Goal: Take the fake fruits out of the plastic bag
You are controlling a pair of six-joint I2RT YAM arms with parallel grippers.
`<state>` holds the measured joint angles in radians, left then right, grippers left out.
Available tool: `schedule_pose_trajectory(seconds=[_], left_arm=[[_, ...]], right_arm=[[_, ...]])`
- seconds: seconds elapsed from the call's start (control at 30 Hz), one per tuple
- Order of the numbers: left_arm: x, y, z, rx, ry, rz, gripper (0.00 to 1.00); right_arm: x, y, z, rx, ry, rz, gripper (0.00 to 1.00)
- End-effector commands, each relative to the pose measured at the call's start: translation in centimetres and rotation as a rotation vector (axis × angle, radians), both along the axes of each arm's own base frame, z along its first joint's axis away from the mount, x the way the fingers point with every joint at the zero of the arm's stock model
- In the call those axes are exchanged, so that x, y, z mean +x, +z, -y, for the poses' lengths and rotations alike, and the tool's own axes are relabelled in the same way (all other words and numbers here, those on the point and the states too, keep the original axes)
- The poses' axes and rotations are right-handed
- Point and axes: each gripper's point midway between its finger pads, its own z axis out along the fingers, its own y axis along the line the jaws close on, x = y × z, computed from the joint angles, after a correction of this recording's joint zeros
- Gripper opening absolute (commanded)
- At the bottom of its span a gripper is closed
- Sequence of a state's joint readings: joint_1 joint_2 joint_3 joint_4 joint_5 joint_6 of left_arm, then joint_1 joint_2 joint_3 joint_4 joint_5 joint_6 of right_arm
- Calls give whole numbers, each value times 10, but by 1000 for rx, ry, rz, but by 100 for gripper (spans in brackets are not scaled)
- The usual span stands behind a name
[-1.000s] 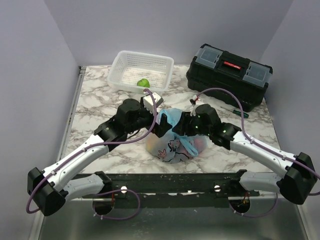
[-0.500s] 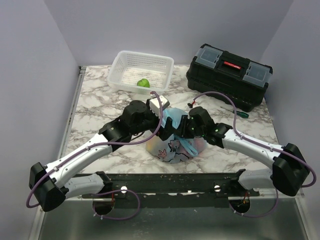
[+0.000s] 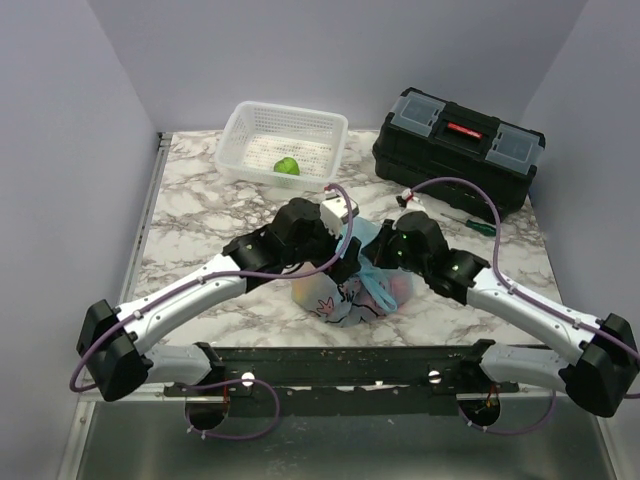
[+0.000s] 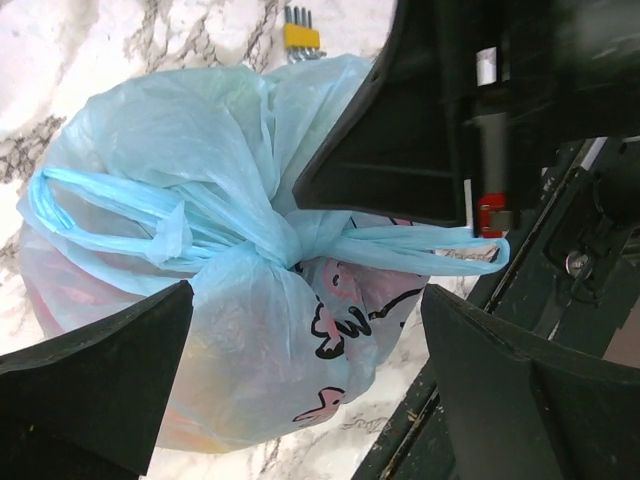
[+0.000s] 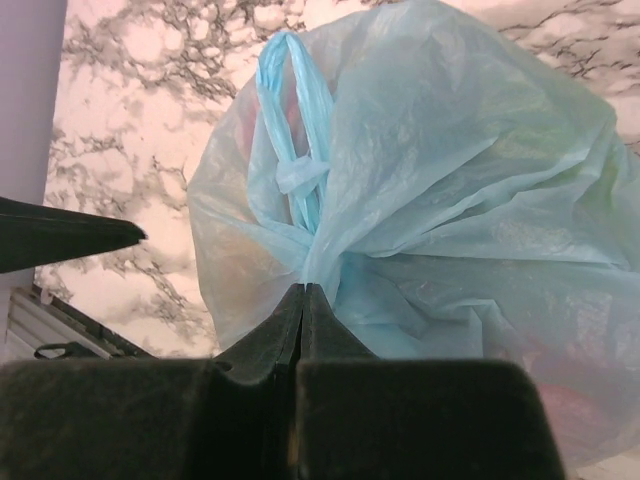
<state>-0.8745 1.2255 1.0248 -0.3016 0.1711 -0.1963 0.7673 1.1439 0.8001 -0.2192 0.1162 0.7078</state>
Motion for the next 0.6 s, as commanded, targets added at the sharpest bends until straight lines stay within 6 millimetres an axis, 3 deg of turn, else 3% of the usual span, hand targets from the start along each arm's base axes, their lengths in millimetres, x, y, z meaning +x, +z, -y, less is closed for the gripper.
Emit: schedule_pose_trajectory(seconds=[0.0,0.07,0.13,0.23,0.37,0.57], left_arm=[[6,-16,2,60,70,-95,86],[3,-23,7,57,67,-141,70],[2,-22,7,23,94,-156,66],[7,-10,1,-32,139,-106,71],[16,0,-11,-48,209,-37,87],[22,5,-14,-36,232,-11,91]], right_arm=[[4,9,9,10,-58,42,1],[3,9,8,17,-52,41,4],[3,5,6,11,-40,25,13],[1,-1,1,10,-24,0,19],[1,-10,-6,32,-3,-17,30],[4,-26,-16,17,9,-61,39]])
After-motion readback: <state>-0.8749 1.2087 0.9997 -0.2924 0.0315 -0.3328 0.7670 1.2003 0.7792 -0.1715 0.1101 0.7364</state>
